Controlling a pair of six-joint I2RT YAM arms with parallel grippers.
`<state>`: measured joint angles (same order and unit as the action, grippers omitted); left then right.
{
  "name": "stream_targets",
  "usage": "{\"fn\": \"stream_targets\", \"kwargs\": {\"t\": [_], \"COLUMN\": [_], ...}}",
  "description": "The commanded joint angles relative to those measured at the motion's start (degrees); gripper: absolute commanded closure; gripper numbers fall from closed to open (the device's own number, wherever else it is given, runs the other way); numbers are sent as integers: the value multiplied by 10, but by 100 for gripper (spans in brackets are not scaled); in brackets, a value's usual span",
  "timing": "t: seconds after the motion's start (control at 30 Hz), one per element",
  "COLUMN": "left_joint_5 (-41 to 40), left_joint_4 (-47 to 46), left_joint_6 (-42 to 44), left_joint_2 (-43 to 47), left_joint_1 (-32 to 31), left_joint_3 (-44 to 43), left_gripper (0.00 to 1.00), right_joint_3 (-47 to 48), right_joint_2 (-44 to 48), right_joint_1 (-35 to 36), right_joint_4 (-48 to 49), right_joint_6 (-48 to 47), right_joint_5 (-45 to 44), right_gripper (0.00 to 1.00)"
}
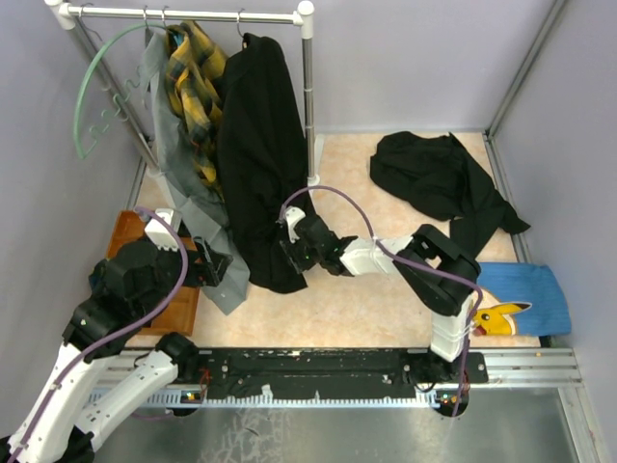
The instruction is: Place the shirt on the hanger
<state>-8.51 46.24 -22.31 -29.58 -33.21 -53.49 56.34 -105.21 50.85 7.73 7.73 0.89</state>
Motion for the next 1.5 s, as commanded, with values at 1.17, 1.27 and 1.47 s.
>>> {"fn": "stream_targets", "kwargs": {"t": [1.17, 1.27, 1.47], "left_joint_5": [-3, 1, 6], "left_joint_4": [2, -7, -11], "left_joint_6": [-19, -20, -21], "left_joint_2": [10, 7, 6], "left_joint_1": [3, 3, 3], "left_joint_3": [2, 6, 11], "left_gripper": [10, 10, 10], "right_joint_3": [105, 17, -71], "right_joint_2": [-34, 48, 187], "right_joint_1": [-1, -1, -15], "right_joint_4": [196, 199, 111], "right_joint_6": [-24, -25, -26], "right_joint_5": [46, 36, -47], "right_gripper": [27, 23, 11]}}
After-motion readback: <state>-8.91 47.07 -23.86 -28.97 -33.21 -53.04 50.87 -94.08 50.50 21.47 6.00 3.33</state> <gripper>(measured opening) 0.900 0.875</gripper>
